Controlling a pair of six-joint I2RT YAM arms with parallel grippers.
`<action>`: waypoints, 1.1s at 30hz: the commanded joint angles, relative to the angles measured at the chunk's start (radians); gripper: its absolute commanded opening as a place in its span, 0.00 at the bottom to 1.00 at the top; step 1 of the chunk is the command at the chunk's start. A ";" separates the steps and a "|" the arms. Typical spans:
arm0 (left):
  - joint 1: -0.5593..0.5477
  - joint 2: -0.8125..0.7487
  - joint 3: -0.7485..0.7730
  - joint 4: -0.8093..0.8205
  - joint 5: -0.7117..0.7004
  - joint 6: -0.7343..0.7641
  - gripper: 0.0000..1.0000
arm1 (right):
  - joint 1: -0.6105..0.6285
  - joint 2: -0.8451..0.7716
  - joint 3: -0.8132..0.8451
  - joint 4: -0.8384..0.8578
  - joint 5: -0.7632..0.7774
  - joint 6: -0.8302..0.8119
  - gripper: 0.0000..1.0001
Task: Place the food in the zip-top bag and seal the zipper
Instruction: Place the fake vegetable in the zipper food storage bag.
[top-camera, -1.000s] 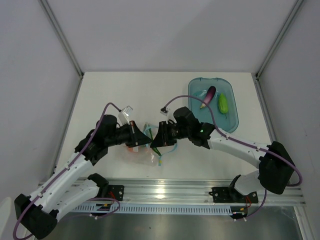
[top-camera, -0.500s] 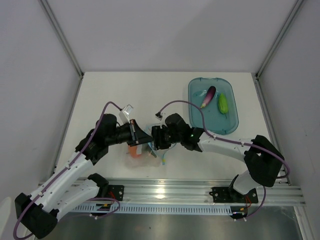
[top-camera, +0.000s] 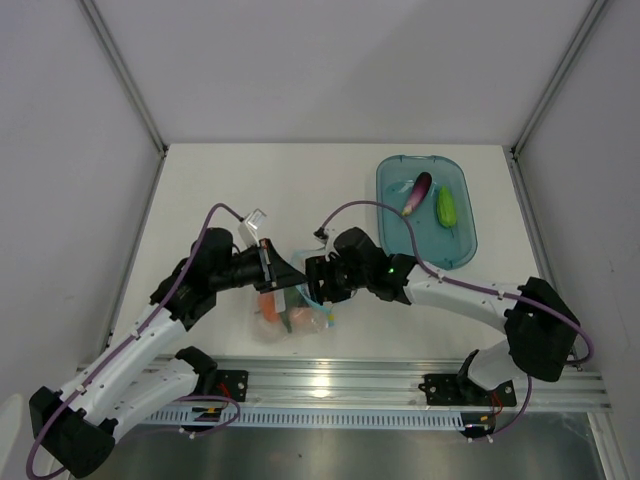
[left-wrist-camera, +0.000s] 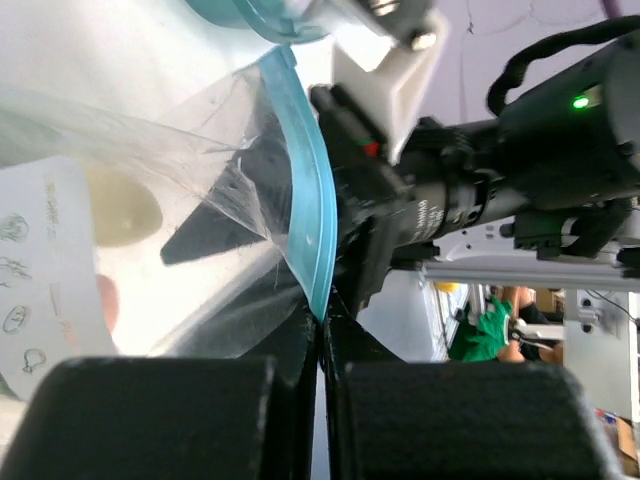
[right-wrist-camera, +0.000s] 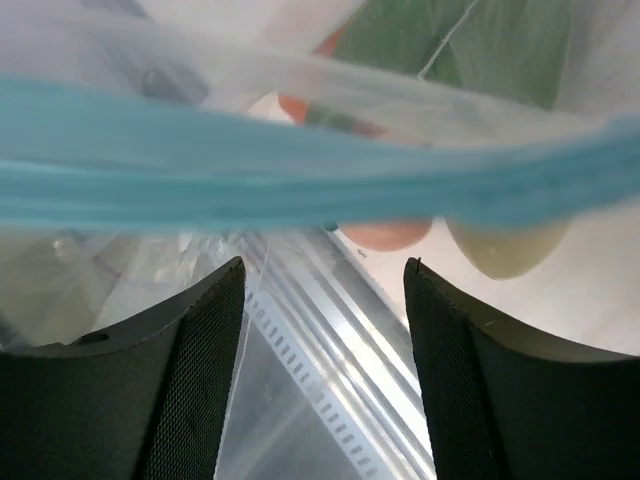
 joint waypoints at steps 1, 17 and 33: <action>0.007 -0.020 0.004 0.004 -0.018 0.010 0.01 | 0.009 -0.100 0.057 -0.063 0.037 -0.071 0.66; 0.007 -0.017 0.003 -0.010 -0.049 0.056 0.01 | -0.104 -0.404 0.099 -0.226 0.211 -0.223 0.55; 0.007 -0.086 -0.069 0.021 0.000 0.052 0.00 | -0.602 0.068 0.340 -0.101 0.669 -0.084 0.61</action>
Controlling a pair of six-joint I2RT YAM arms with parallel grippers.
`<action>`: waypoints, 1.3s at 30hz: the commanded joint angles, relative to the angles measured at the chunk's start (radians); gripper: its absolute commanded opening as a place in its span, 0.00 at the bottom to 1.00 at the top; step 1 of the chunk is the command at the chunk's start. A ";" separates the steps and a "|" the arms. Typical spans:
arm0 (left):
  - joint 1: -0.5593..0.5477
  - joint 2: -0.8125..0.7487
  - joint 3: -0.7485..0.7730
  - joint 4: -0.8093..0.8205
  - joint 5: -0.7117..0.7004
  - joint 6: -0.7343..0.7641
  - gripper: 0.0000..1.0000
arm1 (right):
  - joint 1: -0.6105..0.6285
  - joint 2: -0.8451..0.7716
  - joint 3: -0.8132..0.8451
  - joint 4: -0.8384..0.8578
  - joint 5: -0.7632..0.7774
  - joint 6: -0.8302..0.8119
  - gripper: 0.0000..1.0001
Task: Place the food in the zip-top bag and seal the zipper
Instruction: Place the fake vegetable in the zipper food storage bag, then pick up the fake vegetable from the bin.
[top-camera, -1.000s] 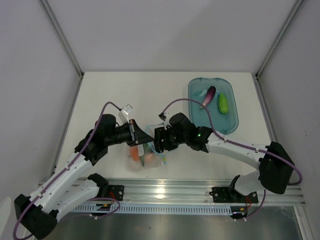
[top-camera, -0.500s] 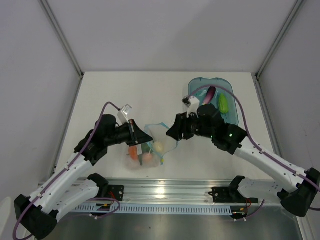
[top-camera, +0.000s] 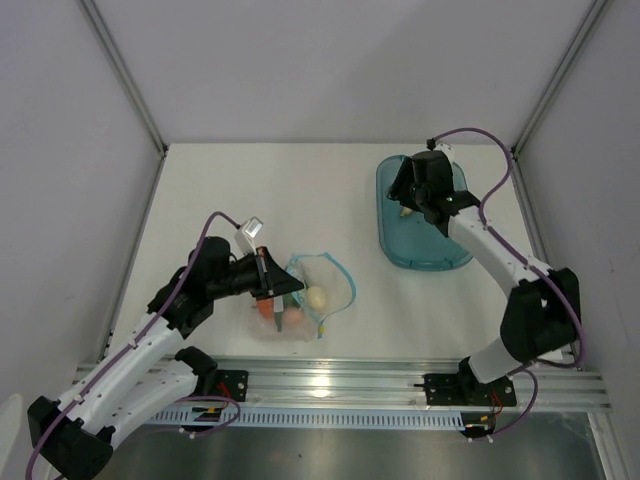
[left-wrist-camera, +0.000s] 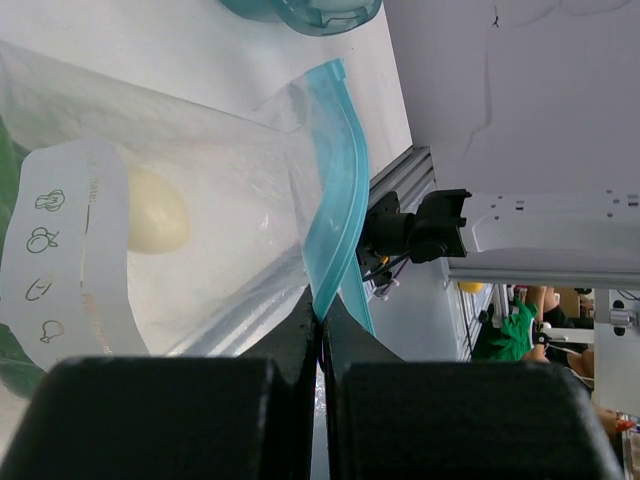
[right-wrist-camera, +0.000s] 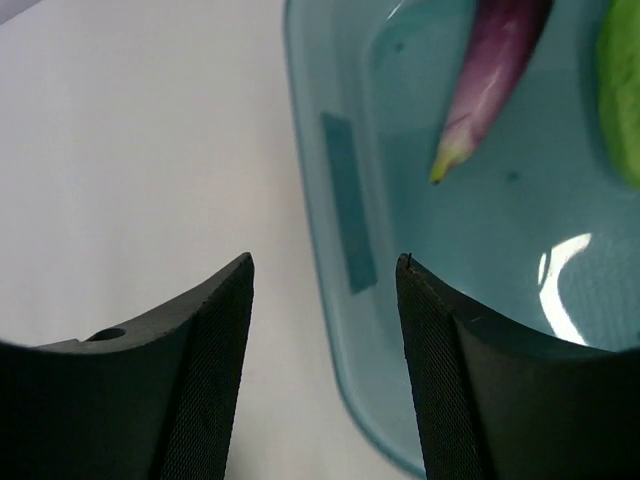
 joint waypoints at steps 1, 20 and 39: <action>0.007 -0.027 -0.014 0.041 0.030 0.007 0.01 | -0.042 0.152 0.151 0.037 0.202 -0.001 0.61; 0.007 -0.009 -0.037 0.064 0.061 0.014 0.00 | -0.166 0.796 0.788 -0.265 0.347 -0.077 0.67; 0.007 0.005 -0.044 0.063 0.059 0.013 0.00 | -0.235 0.977 0.889 -0.243 0.229 -0.119 0.65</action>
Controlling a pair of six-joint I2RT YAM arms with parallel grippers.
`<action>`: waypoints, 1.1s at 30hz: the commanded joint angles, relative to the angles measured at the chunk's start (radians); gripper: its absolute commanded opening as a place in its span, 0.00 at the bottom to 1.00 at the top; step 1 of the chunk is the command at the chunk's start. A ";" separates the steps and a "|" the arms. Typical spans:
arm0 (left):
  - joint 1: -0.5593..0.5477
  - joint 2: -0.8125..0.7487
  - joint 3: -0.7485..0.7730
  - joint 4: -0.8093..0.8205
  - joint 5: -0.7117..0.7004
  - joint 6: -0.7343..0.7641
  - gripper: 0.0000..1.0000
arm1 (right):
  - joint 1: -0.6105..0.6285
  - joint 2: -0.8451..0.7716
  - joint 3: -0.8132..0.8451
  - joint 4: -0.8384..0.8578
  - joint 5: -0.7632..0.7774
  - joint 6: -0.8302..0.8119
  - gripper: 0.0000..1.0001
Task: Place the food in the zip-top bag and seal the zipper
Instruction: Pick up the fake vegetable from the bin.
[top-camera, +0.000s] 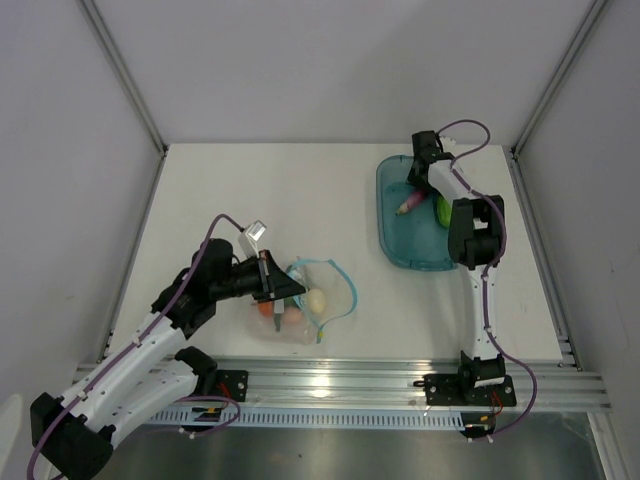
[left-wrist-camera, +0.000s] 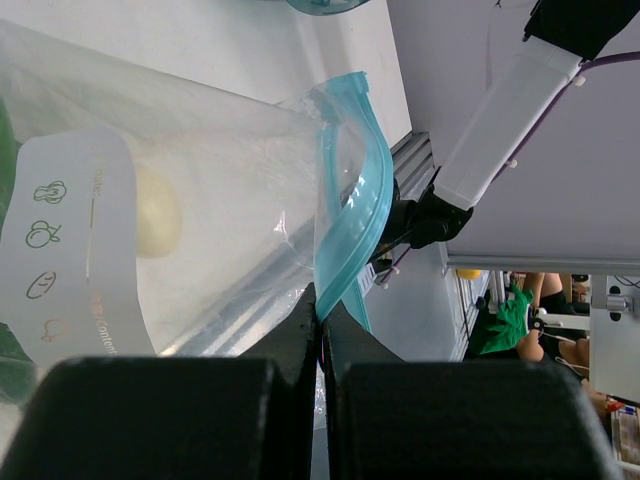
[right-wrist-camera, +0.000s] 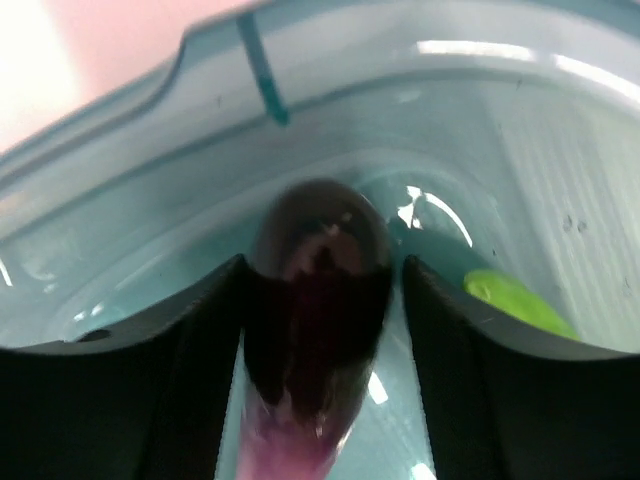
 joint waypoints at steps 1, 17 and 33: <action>0.008 0.000 -0.006 0.028 0.021 0.011 0.01 | -0.006 0.013 0.040 0.016 -0.033 0.000 0.62; 0.007 -0.041 -0.009 0.005 0.001 -0.004 0.01 | -0.006 -0.292 -0.040 0.027 -0.106 -0.004 0.00; 0.007 -0.014 0.008 0.051 0.024 -0.047 0.01 | 0.222 -1.035 -0.813 0.438 -0.381 -0.012 0.00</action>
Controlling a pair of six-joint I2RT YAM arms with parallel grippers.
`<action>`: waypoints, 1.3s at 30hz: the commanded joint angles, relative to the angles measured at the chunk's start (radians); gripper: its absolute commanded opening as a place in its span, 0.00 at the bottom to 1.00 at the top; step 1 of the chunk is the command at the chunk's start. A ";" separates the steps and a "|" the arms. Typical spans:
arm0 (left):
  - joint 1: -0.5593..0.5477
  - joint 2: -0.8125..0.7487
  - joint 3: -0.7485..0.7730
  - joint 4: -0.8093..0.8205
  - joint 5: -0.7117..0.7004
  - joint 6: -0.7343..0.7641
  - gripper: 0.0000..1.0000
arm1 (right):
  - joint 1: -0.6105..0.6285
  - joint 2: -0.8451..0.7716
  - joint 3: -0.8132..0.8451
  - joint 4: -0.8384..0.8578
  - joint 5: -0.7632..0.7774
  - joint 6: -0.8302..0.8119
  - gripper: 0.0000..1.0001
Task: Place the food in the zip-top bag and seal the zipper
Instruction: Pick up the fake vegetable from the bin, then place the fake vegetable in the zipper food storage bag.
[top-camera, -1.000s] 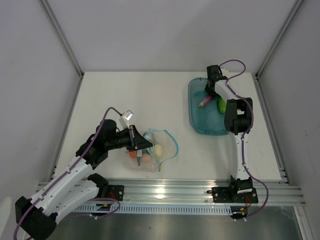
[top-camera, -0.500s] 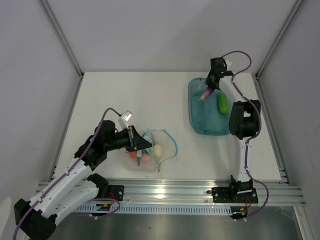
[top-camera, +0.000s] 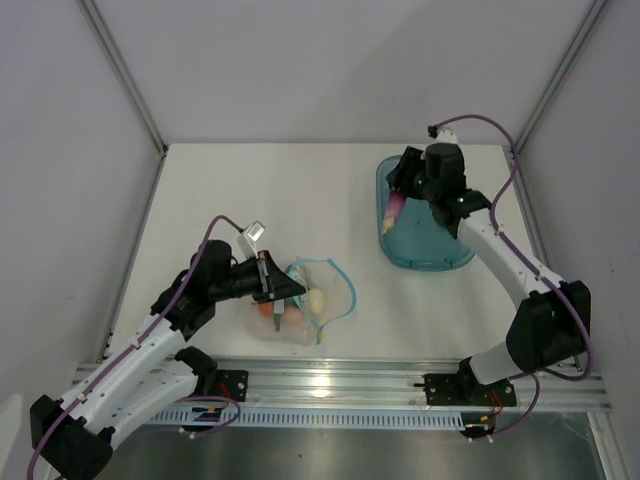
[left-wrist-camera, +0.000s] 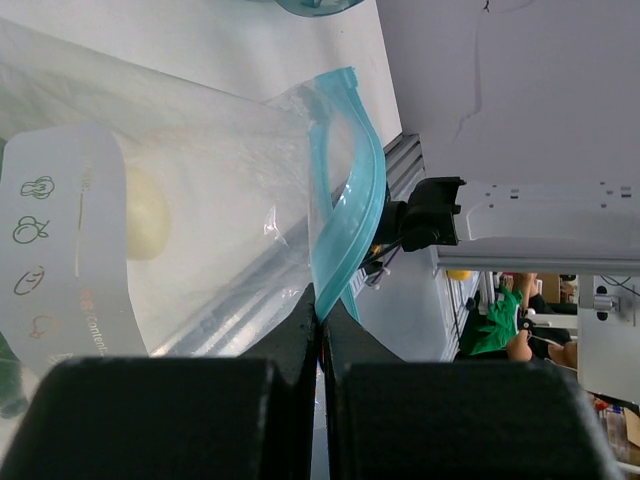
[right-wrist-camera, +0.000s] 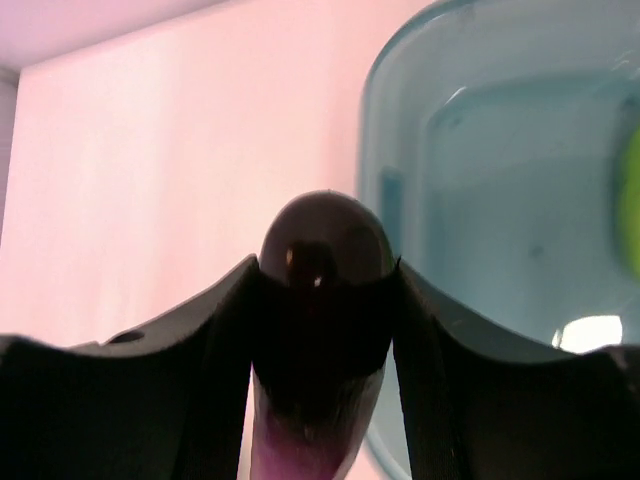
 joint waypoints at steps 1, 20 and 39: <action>0.007 0.003 0.019 0.041 0.015 -0.024 0.01 | 0.127 -0.153 -0.137 0.141 0.031 -0.005 0.00; 0.007 0.063 0.037 0.095 0.021 -0.065 0.01 | 0.716 -0.505 -0.592 0.479 0.476 0.015 0.00; 0.005 0.083 0.071 0.104 0.035 -0.079 0.01 | 0.868 -0.429 -0.655 0.617 0.580 0.151 0.00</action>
